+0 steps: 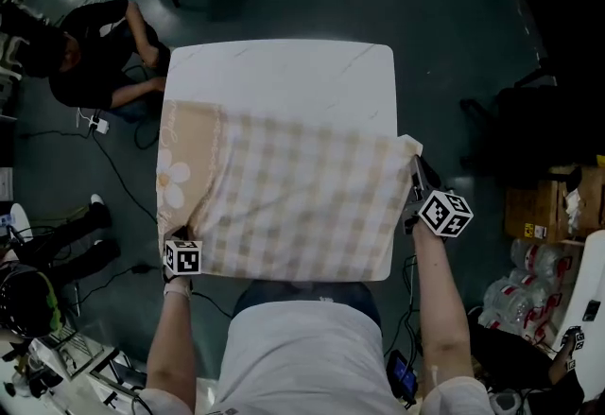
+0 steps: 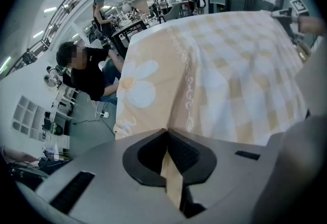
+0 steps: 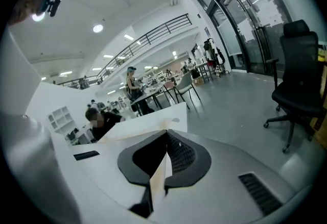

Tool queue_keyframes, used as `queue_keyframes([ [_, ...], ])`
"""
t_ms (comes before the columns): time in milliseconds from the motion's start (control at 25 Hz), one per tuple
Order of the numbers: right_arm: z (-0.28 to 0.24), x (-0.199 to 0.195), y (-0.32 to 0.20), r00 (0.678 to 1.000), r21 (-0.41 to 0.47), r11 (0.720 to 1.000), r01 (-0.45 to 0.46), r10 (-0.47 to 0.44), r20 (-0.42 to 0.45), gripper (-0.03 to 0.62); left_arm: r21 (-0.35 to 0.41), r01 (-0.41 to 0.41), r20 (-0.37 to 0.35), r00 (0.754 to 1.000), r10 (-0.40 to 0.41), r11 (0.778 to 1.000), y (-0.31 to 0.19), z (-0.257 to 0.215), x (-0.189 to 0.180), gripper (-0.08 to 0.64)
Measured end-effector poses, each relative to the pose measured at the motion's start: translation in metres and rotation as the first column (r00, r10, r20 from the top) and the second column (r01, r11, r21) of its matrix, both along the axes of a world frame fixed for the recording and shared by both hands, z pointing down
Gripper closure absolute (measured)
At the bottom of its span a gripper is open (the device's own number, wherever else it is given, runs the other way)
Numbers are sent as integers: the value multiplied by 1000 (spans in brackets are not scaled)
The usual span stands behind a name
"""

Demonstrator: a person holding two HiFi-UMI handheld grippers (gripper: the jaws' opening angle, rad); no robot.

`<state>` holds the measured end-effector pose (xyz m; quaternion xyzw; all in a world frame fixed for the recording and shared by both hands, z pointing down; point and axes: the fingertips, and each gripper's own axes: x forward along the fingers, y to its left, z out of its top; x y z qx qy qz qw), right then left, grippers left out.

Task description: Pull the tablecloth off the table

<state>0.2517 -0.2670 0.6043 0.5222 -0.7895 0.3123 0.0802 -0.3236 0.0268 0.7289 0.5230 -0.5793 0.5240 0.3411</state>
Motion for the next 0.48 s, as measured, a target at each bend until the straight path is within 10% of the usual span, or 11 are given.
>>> queue_keyframes([
  [480,-63,66,31,987,101,982,-158,153,54,569,-1,-41,-134,990,41,999,17,-2,61,548],
])
